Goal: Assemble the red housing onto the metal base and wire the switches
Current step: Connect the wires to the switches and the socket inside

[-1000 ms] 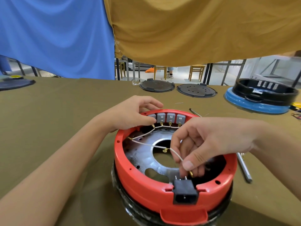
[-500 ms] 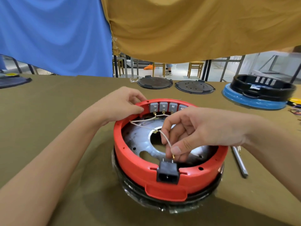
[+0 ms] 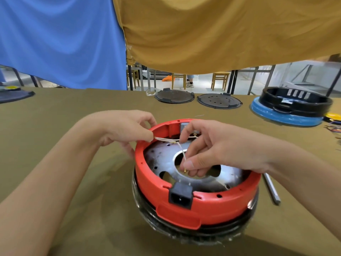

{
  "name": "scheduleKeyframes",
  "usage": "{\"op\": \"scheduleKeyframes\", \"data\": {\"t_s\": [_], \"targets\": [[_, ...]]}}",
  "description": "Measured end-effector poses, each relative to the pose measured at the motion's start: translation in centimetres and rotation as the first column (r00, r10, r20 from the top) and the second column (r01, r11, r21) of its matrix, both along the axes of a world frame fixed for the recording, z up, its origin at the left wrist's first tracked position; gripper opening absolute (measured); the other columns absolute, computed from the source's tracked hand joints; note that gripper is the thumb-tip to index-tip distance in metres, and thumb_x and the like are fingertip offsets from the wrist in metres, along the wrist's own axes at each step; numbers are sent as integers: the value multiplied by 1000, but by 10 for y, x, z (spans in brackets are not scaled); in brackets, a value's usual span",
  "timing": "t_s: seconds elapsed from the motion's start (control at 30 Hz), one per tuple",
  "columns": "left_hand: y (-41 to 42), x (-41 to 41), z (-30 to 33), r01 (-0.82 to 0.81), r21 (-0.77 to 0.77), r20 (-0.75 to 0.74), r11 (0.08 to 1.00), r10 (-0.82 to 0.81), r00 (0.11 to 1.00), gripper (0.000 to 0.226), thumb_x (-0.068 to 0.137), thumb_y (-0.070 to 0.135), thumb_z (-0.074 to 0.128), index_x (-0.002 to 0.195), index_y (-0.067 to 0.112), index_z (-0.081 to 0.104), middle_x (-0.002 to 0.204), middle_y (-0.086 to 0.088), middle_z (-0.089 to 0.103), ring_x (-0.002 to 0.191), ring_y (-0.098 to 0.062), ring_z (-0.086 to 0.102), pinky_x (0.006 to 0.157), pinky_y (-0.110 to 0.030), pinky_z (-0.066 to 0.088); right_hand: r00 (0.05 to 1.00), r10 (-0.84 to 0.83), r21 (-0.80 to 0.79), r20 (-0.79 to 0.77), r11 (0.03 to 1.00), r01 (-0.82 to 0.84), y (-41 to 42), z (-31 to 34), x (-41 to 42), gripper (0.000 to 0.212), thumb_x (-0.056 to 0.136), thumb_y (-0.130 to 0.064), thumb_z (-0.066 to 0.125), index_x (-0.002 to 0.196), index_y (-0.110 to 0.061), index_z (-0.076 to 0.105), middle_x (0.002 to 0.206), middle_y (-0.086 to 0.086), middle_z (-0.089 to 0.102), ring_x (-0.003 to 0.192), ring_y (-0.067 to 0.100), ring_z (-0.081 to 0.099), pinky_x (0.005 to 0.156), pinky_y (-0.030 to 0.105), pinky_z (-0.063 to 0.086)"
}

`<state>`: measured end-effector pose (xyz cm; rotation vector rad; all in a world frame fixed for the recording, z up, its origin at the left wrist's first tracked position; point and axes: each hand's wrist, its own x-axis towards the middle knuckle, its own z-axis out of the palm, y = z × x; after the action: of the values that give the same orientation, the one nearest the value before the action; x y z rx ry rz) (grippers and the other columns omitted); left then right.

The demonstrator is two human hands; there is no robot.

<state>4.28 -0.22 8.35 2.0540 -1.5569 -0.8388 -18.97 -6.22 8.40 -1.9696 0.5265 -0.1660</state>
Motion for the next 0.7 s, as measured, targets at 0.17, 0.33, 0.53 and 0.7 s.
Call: {"op": "scheduleKeyframes", "data": {"t_s": [0.17, 0.33, 0.53, 0.7], "targets": [[-11, 2, -8, -19, -251, -51, 968, 7, 999, 23, 91, 8, 64, 106, 25, 67, 92, 0, 75, 76, -21, 73, 61, -32, 58, 994, 94, -267, 55, 961, -76, -7, 2, 1, 16, 87, -3, 71, 97, -15, 69, 85, 5, 76, 74, 12, 71, 70, 23, 56], [-22, -13, -21, -60, -453, -114, 890, 10, 993, 13, 91, 20, 69, 104, 20, 68, 97, 4, 75, 92, -15, 71, 85, -35, 56, 991, 89, -716, -101, 685, -135, -8, -5, 6, 12, 89, -22, 72, 92, -32, 76, 90, -20, 66, 86, -5, 58, 76, 12, 43], [-2, -6, -5, 101, 10, -212, 995, -97, 972, 45, 82, 25, 72, 123, 31, 53, 113, 1, 66, 91, -10, 71, 72, -35, 59, 993, 111, -822, -45, 561, -100, -14, -5, 5, 7, 92, -29, 67, 95, -27, 73, 109, -15, 61, 114, 5, 45, 98, 28, 37], [-8, -2, -7, 0, -133, -196, 991, -27, 980, 46, 87, -4, 55, 124, 23, 58, 112, 1, 70, 77, -11, 70, 63, -32, 56, 993, 114, -864, -34, 496, -87, -18, -4, 7, 9, 93, -30, 66, 97, -28, 74, 96, -18, 67, 113, 8, 46, 93, 27, 39]]}}
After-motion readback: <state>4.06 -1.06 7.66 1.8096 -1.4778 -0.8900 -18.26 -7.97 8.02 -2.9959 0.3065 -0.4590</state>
